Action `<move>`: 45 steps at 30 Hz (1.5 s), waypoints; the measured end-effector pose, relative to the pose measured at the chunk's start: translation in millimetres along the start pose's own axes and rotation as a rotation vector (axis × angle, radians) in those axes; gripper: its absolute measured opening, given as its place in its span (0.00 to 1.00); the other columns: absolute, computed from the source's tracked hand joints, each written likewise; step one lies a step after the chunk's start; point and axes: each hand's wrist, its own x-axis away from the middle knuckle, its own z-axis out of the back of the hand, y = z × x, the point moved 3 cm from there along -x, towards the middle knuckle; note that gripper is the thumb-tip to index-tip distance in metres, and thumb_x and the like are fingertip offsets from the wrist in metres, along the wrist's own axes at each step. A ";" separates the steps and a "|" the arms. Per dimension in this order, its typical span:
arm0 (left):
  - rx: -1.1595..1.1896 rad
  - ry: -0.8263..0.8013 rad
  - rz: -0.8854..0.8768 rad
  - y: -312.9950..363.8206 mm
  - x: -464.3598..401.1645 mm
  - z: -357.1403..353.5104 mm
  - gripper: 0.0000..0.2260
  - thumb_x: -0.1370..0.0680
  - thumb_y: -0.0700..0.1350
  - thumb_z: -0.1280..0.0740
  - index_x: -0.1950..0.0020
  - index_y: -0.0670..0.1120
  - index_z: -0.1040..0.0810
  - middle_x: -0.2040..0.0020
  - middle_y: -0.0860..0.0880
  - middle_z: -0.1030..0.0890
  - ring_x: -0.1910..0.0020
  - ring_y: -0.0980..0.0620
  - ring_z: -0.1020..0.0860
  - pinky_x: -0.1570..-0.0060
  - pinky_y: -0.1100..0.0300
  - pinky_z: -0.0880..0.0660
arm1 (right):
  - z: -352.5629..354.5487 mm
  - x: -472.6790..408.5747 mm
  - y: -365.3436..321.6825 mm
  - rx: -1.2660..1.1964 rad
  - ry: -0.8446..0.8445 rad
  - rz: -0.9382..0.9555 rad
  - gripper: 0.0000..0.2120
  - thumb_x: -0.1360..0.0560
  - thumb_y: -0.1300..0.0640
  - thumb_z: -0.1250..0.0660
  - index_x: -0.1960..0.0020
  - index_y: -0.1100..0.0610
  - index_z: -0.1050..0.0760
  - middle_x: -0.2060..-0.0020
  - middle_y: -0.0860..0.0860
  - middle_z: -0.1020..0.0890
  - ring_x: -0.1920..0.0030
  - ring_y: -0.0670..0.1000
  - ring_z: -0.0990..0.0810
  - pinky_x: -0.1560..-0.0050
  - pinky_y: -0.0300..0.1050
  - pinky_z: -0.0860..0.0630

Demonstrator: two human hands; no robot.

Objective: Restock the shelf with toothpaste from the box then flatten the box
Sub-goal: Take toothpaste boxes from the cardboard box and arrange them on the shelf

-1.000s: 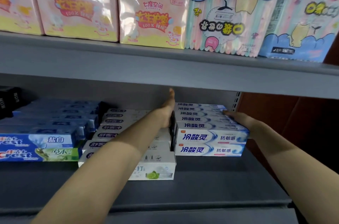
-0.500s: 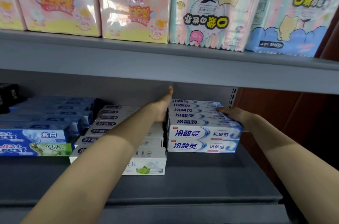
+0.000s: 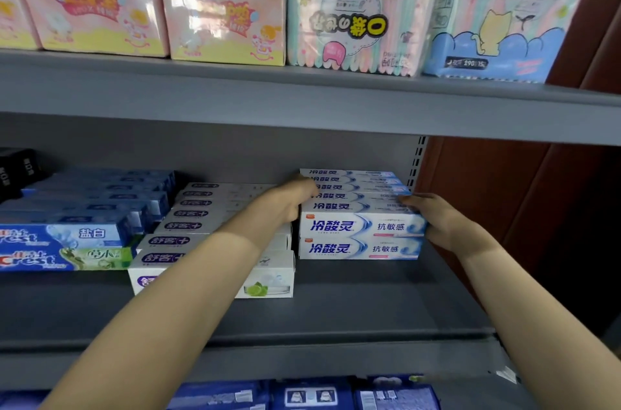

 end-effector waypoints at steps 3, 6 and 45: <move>0.016 0.026 -0.011 -0.8 8.4 0.6 0.09 0.21 0.31 0.45 0.55 0.42 0.30 0.60 0.44 0.23 0.65 0.49 0.24 0.62 0.56 0.24 | -0.7 3.3 -5.1 0.200 0.069 0.047 0.08 0.22 0.63 0.37 0.47 0.68 0.26 0.66 0.57 0.16 0.66 0.56 0.17 0.61 0.50 0.19; -0.012 0.085 -0.080 -2.1 18.9 5.2 0.08 0.21 0.32 0.41 0.45 0.38 0.27 0.57 0.45 0.22 0.62 0.50 0.22 0.65 0.59 0.23 | -10.0 18.8 -24.6 0.920 0.241 0.315 0.21 0.22 0.60 0.38 0.31 0.65 0.35 0.42 0.64 0.23 0.39 0.63 0.26 0.40 0.50 0.31; -1.089 0.356 -0.003 -28.6 -23.3 179.8 0.38 0.28 0.67 0.37 0.31 0.39 0.34 0.32 0.37 0.33 0.33 0.39 0.35 0.38 0.54 0.34 | -252.8 46.5 17.9 1.359 -0.149 0.335 0.28 0.18 0.44 0.57 0.22 0.56 0.54 0.23 0.51 0.51 0.23 0.50 0.53 0.24 0.48 0.53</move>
